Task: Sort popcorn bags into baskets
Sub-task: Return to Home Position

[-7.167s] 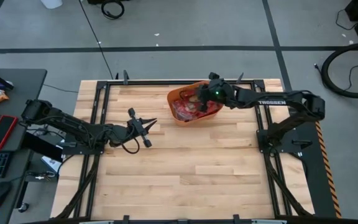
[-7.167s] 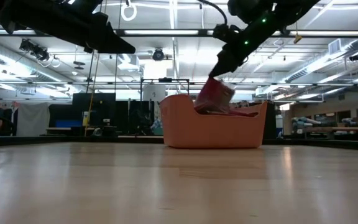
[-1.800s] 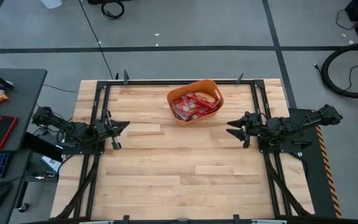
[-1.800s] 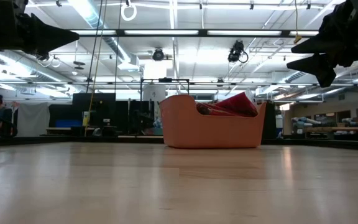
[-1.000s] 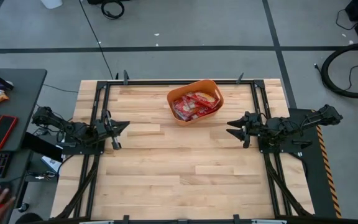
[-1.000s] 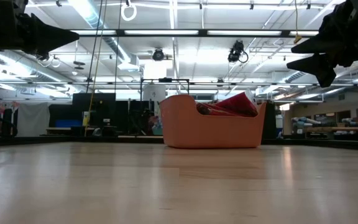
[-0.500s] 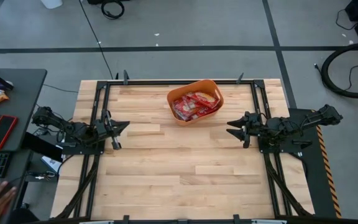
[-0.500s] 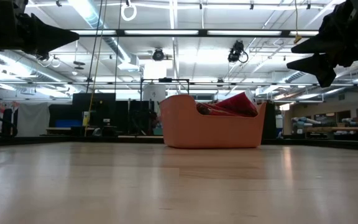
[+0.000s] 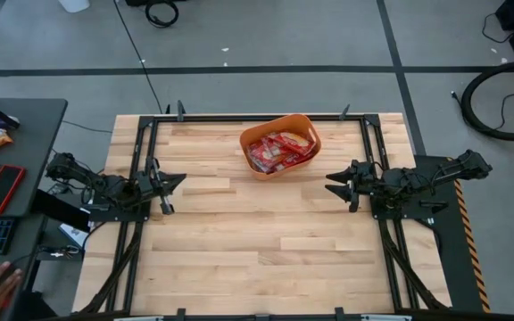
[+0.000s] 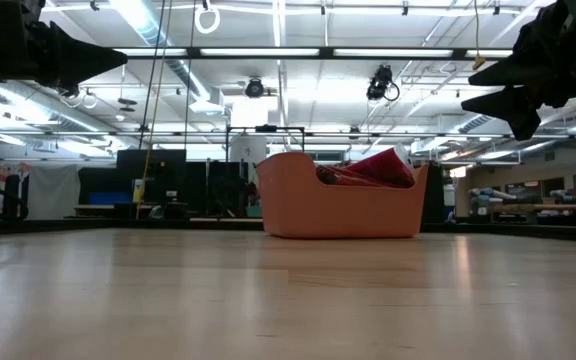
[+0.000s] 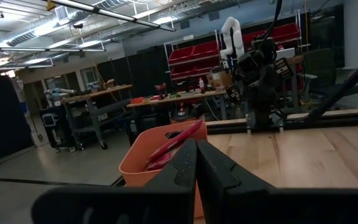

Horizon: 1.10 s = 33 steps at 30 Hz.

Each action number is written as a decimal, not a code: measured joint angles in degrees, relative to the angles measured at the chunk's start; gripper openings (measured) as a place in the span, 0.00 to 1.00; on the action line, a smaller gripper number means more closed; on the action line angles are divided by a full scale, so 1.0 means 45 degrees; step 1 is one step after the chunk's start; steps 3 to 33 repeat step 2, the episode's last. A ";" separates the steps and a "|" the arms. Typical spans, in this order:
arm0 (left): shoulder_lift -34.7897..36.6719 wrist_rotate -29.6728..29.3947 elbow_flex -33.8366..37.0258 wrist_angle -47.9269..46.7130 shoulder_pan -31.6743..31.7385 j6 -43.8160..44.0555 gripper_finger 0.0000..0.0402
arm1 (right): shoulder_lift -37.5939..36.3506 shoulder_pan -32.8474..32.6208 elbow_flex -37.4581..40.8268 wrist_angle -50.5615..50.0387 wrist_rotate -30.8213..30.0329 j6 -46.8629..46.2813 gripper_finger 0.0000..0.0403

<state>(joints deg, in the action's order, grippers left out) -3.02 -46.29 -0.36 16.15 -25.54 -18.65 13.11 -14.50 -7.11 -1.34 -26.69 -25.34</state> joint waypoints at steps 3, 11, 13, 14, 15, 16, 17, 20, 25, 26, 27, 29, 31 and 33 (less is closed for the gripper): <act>0.0002 0.0002 0.0000 0.0002 0.0000 -0.0002 0.03 | 0.0001 0.0000 0.0000 0.0000 0.0002 0.0000 0.52; 0.0002 0.0002 0.0000 0.0002 0.0000 -0.0002 0.03 | 0.0001 0.0000 0.0000 0.0000 0.0002 0.0000 0.52; 0.0002 0.0002 0.0000 0.0002 0.0000 -0.0002 0.03 | 0.0001 0.0000 0.0000 0.0000 0.0002 0.0000 0.52; 0.0002 0.0002 0.0000 0.0002 0.0000 -0.0002 0.03 | 0.0001 0.0000 0.0000 0.0000 0.0002 0.0000 0.52; 0.0002 0.0002 0.0000 0.0002 0.0000 -0.0002 0.03 | 0.0001 0.0000 0.0000 0.0000 0.0002 0.0000 0.52; 0.0002 0.0002 0.0000 0.0002 0.0000 -0.0002 0.03 | 0.0001 0.0000 0.0000 0.0000 0.0002 0.0000 0.52; 0.0002 0.0002 0.0000 0.0002 0.0000 -0.0002 0.03 | 0.0001 0.0000 0.0000 0.0000 0.0002 0.0000 0.52; 0.0002 0.0002 0.0000 0.0002 0.0000 -0.0002 0.03 | 0.0001 0.0000 0.0000 0.0000 0.0002 0.0000 0.52; 0.0002 0.0002 0.0000 0.0002 0.0000 -0.0002 0.03 | 0.0001 0.0000 0.0000 0.0000 0.0002 0.0000 0.52; 0.0002 0.0002 0.0000 0.0002 0.0000 -0.0002 0.03 | 0.0001 0.0000 0.0000 0.0000 0.0002 0.0000 0.52; 0.0002 0.0002 0.0000 0.0002 0.0000 -0.0002 0.03 | 0.0001 0.0000 0.0000 0.0000 0.0002 0.0000 0.52; 0.0002 0.0002 0.0000 0.0002 0.0000 -0.0002 0.03 | 0.0001 0.0000 0.0000 0.0000 0.0002 0.0000 0.52; 0.0002 0.0002 0.0000 0.0002 0.0000 -0.0002 0.03 | 0.0001 0.0000 0.0000 0.0000 0.0002 0.0000 0.52; 0.0002 0.0002 0.0000 0.0002 0.0000 -0.0002 0.03 | 0.0001 0.0000 0.0000 0.0000 0.0002 0.0000 0.52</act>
